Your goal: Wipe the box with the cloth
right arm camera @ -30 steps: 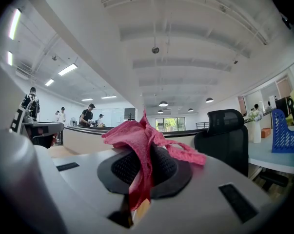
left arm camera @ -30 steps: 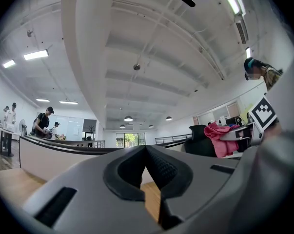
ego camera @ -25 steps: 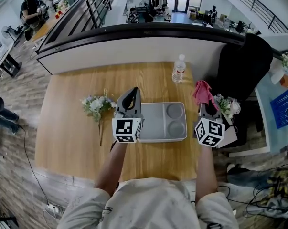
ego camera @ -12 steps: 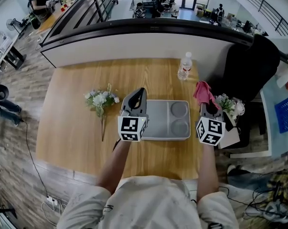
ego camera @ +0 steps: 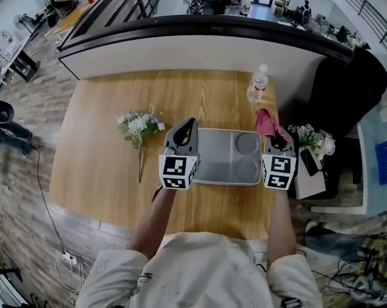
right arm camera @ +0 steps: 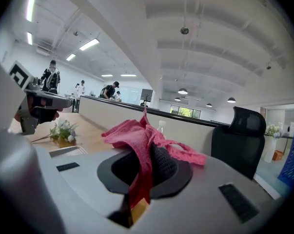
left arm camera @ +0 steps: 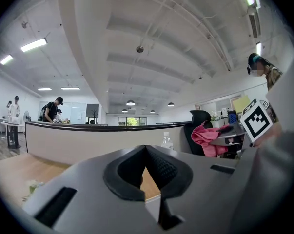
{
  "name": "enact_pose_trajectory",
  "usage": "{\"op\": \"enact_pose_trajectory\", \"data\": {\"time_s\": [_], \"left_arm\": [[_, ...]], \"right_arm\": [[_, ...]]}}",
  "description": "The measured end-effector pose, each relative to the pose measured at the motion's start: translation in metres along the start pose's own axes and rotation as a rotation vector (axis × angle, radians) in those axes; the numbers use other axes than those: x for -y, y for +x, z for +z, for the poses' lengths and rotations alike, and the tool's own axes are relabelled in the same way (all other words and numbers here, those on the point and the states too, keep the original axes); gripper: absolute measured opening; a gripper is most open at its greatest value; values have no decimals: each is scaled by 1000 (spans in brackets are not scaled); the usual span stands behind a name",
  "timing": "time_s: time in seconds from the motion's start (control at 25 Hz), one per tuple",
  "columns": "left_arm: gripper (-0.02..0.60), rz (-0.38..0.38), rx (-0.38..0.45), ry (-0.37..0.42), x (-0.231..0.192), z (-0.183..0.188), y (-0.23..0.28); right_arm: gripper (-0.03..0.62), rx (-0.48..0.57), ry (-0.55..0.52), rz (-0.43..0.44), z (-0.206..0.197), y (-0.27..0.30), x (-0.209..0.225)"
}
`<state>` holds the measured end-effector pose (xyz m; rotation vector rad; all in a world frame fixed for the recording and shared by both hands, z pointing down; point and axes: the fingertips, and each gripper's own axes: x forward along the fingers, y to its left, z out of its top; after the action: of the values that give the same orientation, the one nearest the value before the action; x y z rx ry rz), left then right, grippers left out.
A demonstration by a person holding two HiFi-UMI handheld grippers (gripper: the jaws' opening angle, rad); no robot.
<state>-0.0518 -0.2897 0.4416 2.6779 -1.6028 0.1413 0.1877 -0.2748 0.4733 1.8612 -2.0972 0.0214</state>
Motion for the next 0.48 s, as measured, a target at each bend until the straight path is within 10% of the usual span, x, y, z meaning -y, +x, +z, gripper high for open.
{"op": "enact_pose_trajectory", "data": {"time_s": [0.48], "left_arm": [[8, 26, -78, -32, -6, -36, -20]], "right_arm": [[54, -139, -180, 123, -36, 38, -40]]}}
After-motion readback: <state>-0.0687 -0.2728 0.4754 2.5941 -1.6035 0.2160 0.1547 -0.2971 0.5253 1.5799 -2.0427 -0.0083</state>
